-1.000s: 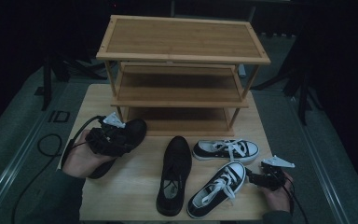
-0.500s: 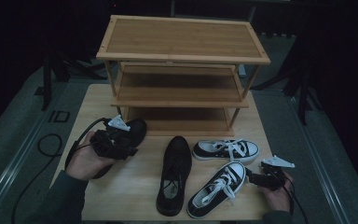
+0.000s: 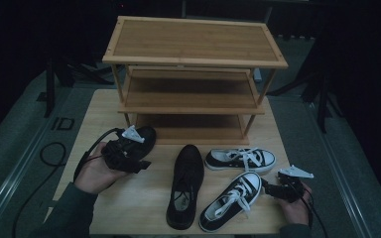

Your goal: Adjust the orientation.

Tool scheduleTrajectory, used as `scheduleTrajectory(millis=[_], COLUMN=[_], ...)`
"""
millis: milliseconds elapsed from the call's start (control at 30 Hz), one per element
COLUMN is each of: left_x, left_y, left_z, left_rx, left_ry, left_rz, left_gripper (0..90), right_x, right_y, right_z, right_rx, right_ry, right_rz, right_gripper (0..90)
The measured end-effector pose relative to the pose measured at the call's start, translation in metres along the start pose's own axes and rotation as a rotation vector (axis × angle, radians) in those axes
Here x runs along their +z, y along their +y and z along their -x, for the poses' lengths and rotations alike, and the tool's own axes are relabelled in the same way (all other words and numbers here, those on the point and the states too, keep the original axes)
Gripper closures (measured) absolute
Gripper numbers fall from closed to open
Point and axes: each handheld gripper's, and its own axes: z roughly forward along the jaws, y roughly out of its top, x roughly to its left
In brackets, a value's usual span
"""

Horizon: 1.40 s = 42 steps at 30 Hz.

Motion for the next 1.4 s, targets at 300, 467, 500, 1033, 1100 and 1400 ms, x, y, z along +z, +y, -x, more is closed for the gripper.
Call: scheduleTrajectory(millis=[300, 467, 500, 1033, 1100, 1400], left_x=[0.007, 0.01, 0.01, 0.017, 0.018, 0.023], left_y=[0.003, 0.005, 0.006, 0.012, 0.013, 0.016], left_z=[0.008, 0.012, 0.012, 0.022, 0.022, 0.027], left_rx=[0.047, 0.059, 0.058, 0.082, 0.085, 0.101], left_ry=[-0.003, -0.011, -0.012, -0.028, -0.03, -0.038], left_rz=[-0.02, -0.026, -0.027, -0.041, -0.044, -0.053], left_gripper=[54.5, 55.2, 55.2, 56.0, 56.0, 56.0], right_x=[0.0, 0.0, 0.0, 0.0, 0.0, 0.0], right_y=[0.0, 0.0, 0.0, 0.0, 0.0, 0.0], right_z=[0.0, 0.0, 0.0, 0.0, 0.0, 0.0], right_rx=[0.002, 0.001, 0.001, 0.002, 0.001, 0.002], right_ry=[0.0, 0.0, 0.0, 0.0, 0.0, 0.0], right_rz=[0.001, 0.001, 0.001, 0.001, 0.001, 0.001], right_gripper=[20.2, 20.2, 20.2, 20.1, 20.1, 20.2])
